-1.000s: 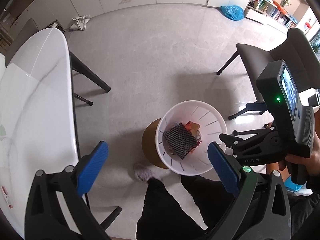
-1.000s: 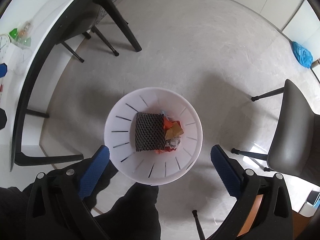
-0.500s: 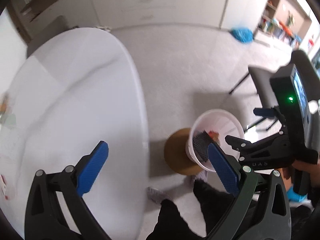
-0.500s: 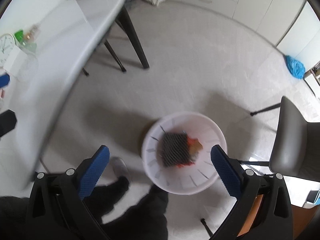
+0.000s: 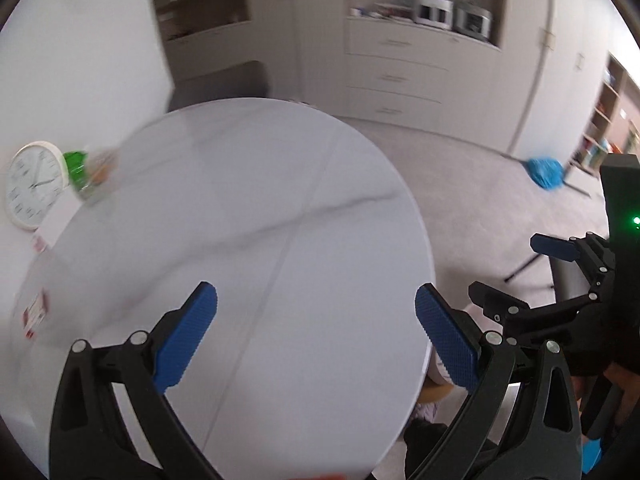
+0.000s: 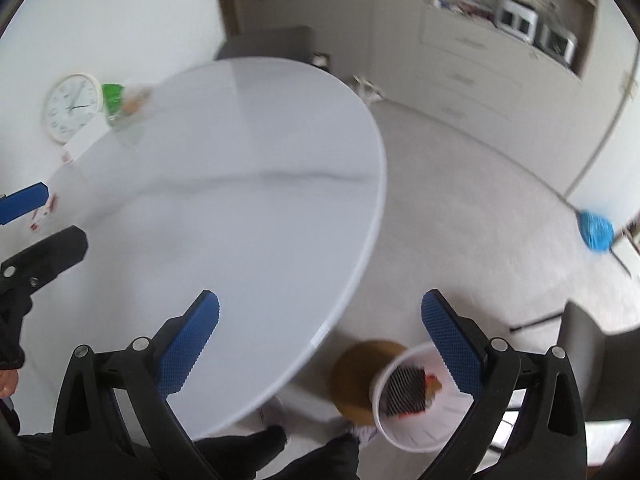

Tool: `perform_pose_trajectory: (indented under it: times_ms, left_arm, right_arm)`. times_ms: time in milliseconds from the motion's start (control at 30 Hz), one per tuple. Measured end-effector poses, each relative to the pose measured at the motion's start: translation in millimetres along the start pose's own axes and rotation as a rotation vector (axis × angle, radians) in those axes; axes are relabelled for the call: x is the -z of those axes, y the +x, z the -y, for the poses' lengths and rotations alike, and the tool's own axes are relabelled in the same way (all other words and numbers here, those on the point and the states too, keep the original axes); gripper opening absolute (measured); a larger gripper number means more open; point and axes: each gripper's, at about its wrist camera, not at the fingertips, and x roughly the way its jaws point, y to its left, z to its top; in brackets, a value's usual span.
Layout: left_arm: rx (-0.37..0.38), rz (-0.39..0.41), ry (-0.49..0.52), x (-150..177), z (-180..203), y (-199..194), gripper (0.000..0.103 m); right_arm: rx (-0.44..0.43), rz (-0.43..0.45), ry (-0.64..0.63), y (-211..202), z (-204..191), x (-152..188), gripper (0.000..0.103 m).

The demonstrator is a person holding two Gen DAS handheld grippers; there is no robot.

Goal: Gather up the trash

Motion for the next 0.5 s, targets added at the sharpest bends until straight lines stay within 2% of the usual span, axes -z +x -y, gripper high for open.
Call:
perform_pose_trajectory:
  times_ms: [200,500]
  left_arm:
    - [-0.117,0.017,-0.142,10,-42,-20,0.095]
    - [-0.295,-0.036,-0.467,44,-99,-46,0.095]
  right_arm:
    - [-0.033,0.016,-0.076,0,-29,-18,0.100]
    - [-0.159,-0.003,-0.214,-5,-81,-42,0.101]
